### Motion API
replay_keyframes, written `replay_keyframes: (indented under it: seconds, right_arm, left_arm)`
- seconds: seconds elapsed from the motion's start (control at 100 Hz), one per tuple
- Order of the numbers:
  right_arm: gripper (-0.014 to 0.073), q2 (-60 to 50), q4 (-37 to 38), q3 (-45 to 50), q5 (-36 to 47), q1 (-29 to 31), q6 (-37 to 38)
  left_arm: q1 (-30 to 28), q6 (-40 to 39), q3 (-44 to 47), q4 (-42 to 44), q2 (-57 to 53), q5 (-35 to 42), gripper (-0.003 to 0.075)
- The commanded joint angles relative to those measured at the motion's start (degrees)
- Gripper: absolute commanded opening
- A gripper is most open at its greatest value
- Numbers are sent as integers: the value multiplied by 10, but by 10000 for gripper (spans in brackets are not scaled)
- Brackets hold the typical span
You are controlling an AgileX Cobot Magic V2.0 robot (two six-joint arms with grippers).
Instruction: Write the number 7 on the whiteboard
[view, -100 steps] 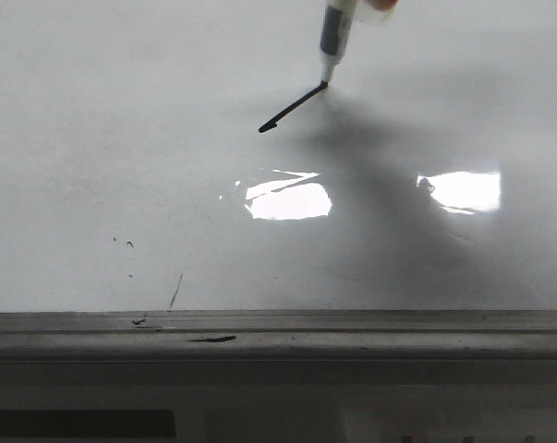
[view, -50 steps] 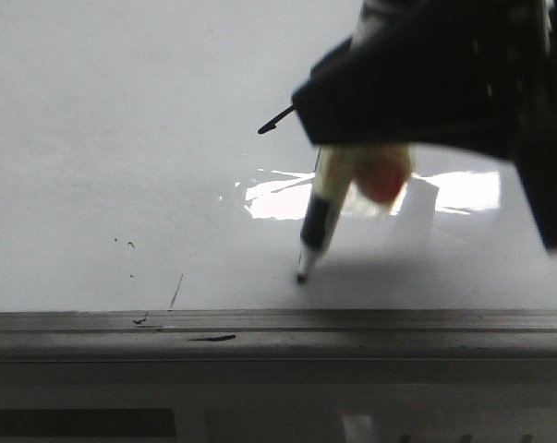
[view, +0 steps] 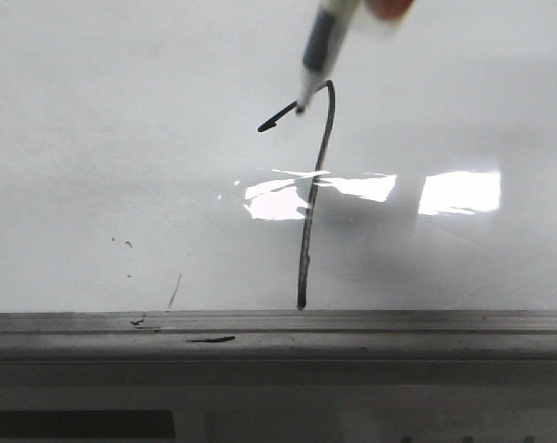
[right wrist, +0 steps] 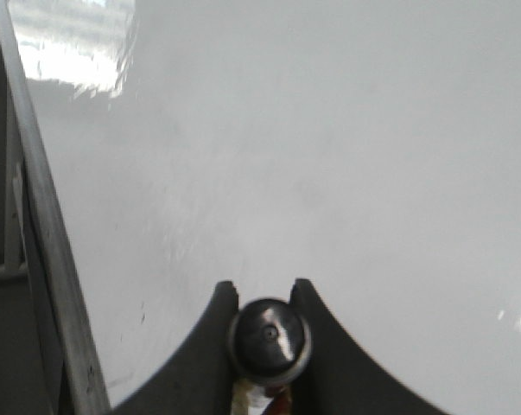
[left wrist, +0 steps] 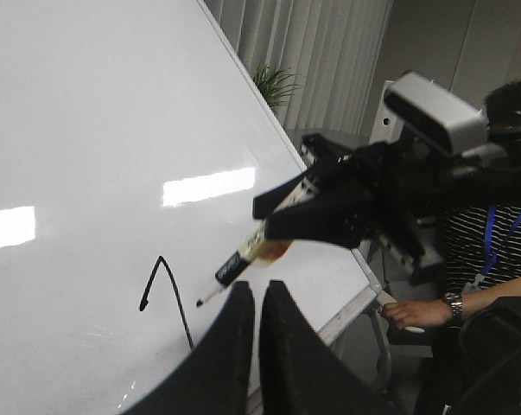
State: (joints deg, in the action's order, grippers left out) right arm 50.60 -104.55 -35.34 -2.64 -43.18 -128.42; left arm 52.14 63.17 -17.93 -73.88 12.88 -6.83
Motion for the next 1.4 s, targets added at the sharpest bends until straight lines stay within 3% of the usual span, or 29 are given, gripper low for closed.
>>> replay_keyframes:
  seconds: [0.0, 0.09, 0.24, 0.34, 0.52, 0.75, 0.96, 1.39]
  right_arm:
    - [-71, -10, -23, -40, -27, 2, -5]
    - [-71, -10, -23, -40, -47, 2, -5]
    - [-71, 5, -23, -37, -90, 2, 27]
    - [-71, 17, -23, -37, -122, 2, 42]
    - [-71, 44, -14, -37, -190, 2, 83]
    - [-71, 49, 110, -24, -241, 2, 179]
    - [-71, 49, 120, -24, -257, 2, 181]
    - [-71, 50, 120, -24, -289, 2, 181]
  left_arm:
    - [3, -5, -14, -6, 8, 10, -18]
    - [3, -5, -14, 8, 14, 8, 36]
    - [3, -5, -14, 12, 52, 8, 277]
    - [3, -4, -14, 15, 97, 8, 353]
    - [3, -2, -29, 65, 165, -35, 355]
    - [3, -2, -67, 93, 192, -48, 355]
    - [3, -2, -73, 115, 209, -123, 355]
    - [3, 28, -124, 111, 325, -151, 355]
